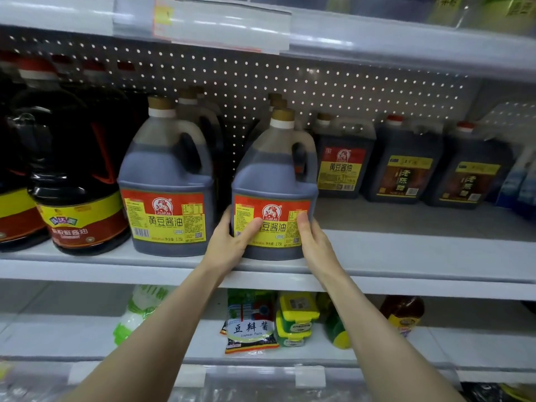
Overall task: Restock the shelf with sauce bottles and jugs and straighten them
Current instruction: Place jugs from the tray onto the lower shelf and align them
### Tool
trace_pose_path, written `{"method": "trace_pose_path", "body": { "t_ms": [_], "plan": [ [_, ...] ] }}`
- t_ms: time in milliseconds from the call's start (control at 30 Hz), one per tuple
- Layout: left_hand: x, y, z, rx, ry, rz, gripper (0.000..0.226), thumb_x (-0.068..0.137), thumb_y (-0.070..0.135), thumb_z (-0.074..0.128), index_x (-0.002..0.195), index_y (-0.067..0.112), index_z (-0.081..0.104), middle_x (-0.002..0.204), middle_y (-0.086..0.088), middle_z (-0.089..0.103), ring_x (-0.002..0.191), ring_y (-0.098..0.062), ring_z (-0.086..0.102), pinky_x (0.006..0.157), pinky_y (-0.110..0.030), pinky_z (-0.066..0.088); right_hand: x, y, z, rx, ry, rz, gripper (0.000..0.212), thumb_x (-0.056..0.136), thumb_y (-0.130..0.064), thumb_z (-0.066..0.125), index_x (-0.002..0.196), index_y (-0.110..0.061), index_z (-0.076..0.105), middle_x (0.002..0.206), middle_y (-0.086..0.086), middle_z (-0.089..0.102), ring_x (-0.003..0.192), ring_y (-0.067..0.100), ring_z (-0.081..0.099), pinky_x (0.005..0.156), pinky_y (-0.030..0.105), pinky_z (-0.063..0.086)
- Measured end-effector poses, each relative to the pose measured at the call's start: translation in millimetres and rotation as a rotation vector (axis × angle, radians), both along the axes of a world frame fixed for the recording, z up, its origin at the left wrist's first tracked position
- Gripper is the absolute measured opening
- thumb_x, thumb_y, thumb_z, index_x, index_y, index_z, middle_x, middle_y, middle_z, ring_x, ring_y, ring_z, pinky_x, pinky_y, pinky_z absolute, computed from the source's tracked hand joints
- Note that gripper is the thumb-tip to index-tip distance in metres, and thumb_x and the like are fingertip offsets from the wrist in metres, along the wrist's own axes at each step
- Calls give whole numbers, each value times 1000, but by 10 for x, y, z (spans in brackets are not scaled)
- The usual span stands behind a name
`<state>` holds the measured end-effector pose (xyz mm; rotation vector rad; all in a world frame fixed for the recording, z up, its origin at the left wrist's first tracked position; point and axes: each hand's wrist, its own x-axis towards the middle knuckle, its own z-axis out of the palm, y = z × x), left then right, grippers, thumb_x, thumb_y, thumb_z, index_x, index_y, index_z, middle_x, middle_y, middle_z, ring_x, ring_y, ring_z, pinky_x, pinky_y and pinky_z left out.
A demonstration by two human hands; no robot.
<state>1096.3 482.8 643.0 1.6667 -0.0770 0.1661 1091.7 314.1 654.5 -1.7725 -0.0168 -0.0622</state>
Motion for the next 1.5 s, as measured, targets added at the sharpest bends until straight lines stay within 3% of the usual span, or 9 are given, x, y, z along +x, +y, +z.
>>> {"method": "trace_pose_path", "body": {
  "t_ms": [200,367,533,767,967,1133,1333,1500],
  "plan": [
    [-15,-29,-45,2,-26,4,73,68,57,61,133,28,47,112,16,64,106,-2,60,96,-27,46,-5,10,-46,-22,-13,-20,77,74,-73,28,142,-35,38,120,-12,55,113,10,52,98,28,41],
    [-38,-7,-25,8,-57,-33,70,73,53,61,135,27,45,111,21,63,101,8,60,91,-19,46,-3,15,-42,13,-23,-22,78,73,-73,32,140,-33,40,123,-10,57,114,11,54,98,28,43],
    [-34,-9,-42,20,-74,-2,70,73,52,61,135,24,46,112,18,63,103,5,59,95,-24,47,-9,8,-91,16,-34,-16,79,76,-74,34,145,-35,37,133,-8,56,122,13,53,107,36,41],
    [-54,-39,-52,36,-78,22,73,71,54,62,136,25,46,113,17,63,105,3,59,96,-25,47,15,-4,-78,-8,-29,-15,79,77,-72,30,146,-33,36,135,-6,54,123,14,52,108,37,40],
    [-48,-12,-60,71,-58,22,82,68,62,61,140,26,42,121,12,63,112,-7,59,102,-33,45,17,3,-85,8,-34,-6,61,88,-64,31,141,-35,39,124,-10,57,115,11,54,98,27,42],
    [-49,-21,-46,98,-77,16,74,71,60,58,137,30,43,114,18,62,106,-1,59,99,-28,44,22,0,-81,-4,-33,-16,57,92,-62,29,141,-35,38,121,-12,56,113,9,53,97,27,41],
    [-75,-17,-41,113,-64,-14,64,71,60,57,129,37,41,110,22,62,108,-5,59,101,-30,43,9,2,-93,-1,-27,-29,70,80,-69,30,140,-34,41,122,-11,57,113,10,54,100,30,43],
    [-68,4,-17,140,-75,-6,56,88,46,58,138,33,37,108,23,59,104,-2,57,96,-23,39,9,18,-80,-4,-33,-40,61,89,-63,30,140,-33,40,120,-12,56,112,9,54,93,25,42]
  ]
}}
